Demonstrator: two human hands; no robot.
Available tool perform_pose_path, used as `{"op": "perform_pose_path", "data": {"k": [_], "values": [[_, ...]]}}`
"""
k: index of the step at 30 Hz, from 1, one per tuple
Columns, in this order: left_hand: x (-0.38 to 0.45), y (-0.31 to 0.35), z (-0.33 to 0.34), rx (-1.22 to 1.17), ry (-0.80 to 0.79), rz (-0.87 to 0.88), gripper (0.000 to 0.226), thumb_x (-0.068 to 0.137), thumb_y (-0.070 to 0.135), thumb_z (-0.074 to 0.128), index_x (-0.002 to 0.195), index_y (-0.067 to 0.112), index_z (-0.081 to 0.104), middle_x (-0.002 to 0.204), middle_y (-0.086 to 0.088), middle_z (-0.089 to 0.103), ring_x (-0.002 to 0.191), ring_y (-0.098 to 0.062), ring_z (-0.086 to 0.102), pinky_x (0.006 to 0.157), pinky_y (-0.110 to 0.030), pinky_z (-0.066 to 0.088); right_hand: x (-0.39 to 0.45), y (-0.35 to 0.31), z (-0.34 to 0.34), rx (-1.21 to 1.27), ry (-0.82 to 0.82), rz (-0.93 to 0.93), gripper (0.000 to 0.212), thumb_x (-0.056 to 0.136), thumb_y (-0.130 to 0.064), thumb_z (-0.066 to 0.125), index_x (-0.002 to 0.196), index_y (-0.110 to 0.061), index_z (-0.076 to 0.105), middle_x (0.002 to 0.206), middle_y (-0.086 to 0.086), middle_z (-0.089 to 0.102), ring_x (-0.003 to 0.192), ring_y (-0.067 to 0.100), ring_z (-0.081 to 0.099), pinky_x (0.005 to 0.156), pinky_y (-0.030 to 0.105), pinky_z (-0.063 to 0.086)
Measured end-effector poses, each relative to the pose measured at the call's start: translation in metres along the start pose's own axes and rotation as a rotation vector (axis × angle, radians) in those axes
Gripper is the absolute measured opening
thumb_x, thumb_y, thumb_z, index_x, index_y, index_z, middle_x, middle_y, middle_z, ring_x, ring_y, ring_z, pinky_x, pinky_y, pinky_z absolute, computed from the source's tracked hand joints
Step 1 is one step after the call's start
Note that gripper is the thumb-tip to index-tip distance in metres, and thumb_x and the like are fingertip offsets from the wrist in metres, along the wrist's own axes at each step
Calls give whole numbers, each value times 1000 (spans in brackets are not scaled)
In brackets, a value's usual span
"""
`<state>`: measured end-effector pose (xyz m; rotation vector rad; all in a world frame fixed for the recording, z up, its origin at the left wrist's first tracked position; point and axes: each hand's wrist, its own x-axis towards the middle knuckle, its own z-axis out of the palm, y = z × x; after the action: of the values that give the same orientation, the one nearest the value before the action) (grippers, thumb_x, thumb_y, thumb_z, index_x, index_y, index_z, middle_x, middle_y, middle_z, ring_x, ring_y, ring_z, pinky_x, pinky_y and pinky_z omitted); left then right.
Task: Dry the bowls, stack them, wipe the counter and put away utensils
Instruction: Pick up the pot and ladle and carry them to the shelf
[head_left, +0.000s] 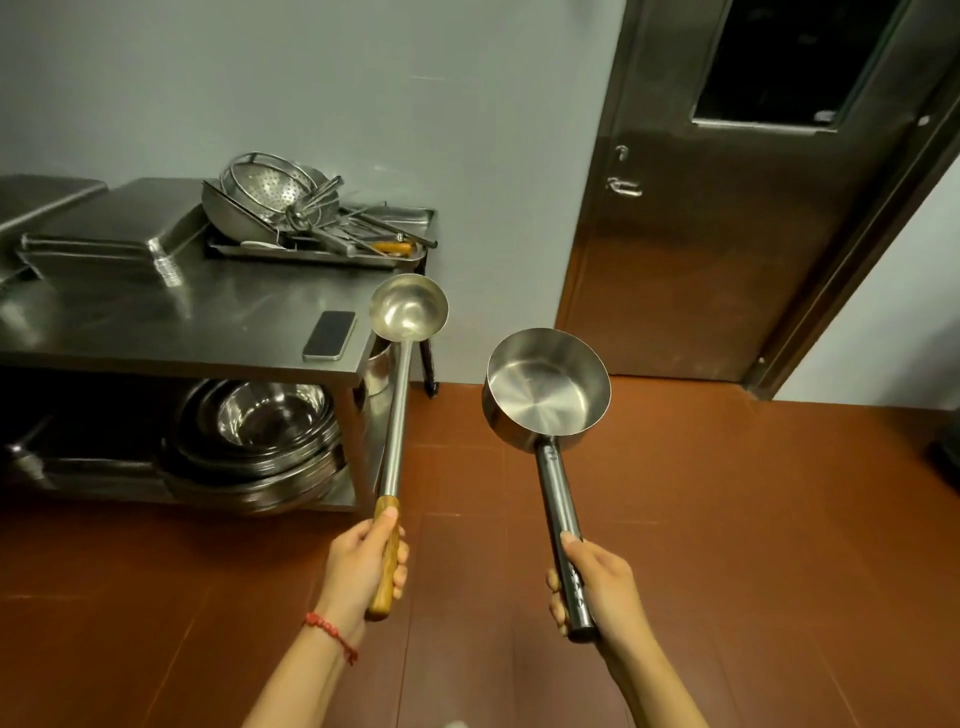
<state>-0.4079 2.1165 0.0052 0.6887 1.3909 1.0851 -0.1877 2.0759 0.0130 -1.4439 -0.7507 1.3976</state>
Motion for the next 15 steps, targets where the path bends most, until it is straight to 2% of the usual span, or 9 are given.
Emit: {"op": "perform_pose_path", "data": {"k": [9, 15], "values": [[154, 72, 63, -60, 14, -13, 28, 91, 26, 53, 74, 4, 57, 42, -1, 54, 29, -13, 45, 29, -17, 36, 172, -76, 17, -12, -65, 5, 30, 92, -22, 50, 65, -9, 46, 50, 8, 53, 31, 21, 44, 31, 21, 37], [250, 110, 115, -99, 69, 11, 27, 91, 24, 52, 75, 3, 55, 44, -4, 52, 28, -13, 44, 28, -17, 35, 297, -122, 12, -76, -129, 12, 28, 91, -25, 52, 70, -7, 47, 50, 8, 54, 31, 21, 44, 32, 22, 38]]}}
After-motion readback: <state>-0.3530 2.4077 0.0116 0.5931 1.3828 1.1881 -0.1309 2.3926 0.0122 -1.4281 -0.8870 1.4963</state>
